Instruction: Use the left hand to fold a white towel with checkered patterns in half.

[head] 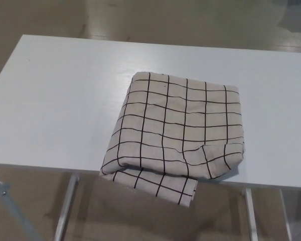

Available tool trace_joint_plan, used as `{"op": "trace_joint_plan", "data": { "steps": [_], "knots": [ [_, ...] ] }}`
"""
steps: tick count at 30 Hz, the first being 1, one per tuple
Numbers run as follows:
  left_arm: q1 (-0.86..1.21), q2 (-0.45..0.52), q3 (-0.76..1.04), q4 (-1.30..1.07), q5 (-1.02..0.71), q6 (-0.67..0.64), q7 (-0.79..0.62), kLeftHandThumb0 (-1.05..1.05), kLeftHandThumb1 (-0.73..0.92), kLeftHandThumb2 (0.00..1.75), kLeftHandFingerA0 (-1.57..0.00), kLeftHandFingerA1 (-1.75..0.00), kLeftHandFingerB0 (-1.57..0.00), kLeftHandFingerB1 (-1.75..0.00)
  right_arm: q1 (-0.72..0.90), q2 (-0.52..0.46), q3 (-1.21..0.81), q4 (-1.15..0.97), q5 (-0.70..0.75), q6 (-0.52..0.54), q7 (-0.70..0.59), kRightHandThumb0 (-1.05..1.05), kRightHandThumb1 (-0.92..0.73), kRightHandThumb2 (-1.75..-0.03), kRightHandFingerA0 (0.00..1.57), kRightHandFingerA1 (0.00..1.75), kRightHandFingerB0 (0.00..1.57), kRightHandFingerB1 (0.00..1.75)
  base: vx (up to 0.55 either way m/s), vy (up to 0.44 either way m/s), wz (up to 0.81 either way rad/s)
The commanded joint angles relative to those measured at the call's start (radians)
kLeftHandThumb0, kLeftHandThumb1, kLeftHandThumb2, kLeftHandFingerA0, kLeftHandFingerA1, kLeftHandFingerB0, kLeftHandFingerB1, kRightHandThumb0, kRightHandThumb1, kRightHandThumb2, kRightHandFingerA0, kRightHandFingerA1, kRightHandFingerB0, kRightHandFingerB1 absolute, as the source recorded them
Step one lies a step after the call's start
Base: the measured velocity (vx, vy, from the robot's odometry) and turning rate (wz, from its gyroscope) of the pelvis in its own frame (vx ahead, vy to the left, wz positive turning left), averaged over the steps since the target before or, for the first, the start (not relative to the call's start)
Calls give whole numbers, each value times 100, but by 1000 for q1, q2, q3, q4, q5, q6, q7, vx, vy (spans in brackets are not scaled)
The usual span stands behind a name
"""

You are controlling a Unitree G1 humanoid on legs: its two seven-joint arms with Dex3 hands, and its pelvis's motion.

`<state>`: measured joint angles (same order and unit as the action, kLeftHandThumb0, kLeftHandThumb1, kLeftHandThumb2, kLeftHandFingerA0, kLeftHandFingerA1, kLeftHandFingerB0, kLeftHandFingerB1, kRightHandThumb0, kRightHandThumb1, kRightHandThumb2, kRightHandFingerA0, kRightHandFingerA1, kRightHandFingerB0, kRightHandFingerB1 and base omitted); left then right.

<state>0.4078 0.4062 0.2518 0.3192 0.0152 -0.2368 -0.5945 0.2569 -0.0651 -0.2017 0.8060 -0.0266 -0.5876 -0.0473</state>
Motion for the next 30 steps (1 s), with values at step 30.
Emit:
{"op": "trace_joint_plan", "data": {
  "steps": [30],
  "knots": [
    [-311, -143, -14, 611, 50, -152, 529, -73, 57, 59, -26, -32, -31, -31, -120, -28, 29, 111, -31, -24, -78, -50, -84, -65, 31, 37, 32, 32, 0, 0, 0]
  ]
}}
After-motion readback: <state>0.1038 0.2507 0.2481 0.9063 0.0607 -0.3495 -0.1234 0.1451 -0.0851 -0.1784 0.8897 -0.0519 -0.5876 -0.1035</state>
